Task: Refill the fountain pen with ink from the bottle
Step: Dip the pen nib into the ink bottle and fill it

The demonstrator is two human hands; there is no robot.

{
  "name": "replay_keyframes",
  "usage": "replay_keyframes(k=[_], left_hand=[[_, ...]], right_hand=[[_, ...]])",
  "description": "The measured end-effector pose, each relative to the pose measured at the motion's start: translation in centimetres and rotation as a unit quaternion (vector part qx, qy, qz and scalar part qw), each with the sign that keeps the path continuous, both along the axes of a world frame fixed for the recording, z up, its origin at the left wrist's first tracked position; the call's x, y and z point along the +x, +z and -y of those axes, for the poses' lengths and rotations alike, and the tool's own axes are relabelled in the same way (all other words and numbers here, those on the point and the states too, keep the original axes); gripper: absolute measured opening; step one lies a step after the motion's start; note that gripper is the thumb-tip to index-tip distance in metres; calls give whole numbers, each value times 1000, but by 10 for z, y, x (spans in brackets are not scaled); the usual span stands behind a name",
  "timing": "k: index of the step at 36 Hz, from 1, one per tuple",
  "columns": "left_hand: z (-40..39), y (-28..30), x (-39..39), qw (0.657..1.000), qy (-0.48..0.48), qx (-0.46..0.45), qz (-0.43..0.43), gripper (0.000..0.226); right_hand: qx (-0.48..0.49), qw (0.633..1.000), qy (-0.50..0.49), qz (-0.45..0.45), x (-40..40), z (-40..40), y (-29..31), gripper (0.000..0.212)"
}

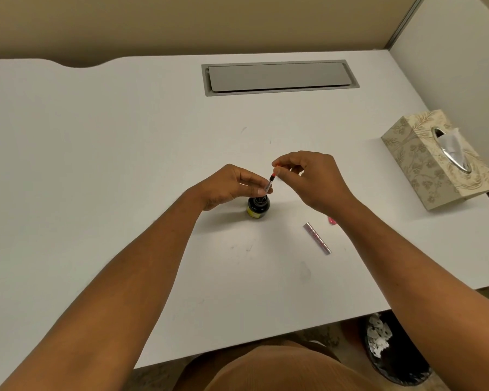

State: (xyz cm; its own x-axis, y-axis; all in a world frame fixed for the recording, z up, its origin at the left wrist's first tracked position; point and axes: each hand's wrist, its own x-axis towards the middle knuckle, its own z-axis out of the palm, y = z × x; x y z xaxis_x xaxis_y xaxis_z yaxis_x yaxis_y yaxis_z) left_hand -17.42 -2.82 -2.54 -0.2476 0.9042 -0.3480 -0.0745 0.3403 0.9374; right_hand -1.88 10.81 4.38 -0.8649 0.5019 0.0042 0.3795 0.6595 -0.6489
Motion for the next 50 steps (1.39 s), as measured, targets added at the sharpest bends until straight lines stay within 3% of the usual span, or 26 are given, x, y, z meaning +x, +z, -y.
replay_keyframes(k=[19,50], left_hand=[[-3,-5,0,1000,6,8,-12,24],[-5,-8,4,999,27,23,-2,14]], right_hand=[[-48,997,-47,-36,5,1,-8,7],[5,1000,-13,-27,2,-2,-8,9]])
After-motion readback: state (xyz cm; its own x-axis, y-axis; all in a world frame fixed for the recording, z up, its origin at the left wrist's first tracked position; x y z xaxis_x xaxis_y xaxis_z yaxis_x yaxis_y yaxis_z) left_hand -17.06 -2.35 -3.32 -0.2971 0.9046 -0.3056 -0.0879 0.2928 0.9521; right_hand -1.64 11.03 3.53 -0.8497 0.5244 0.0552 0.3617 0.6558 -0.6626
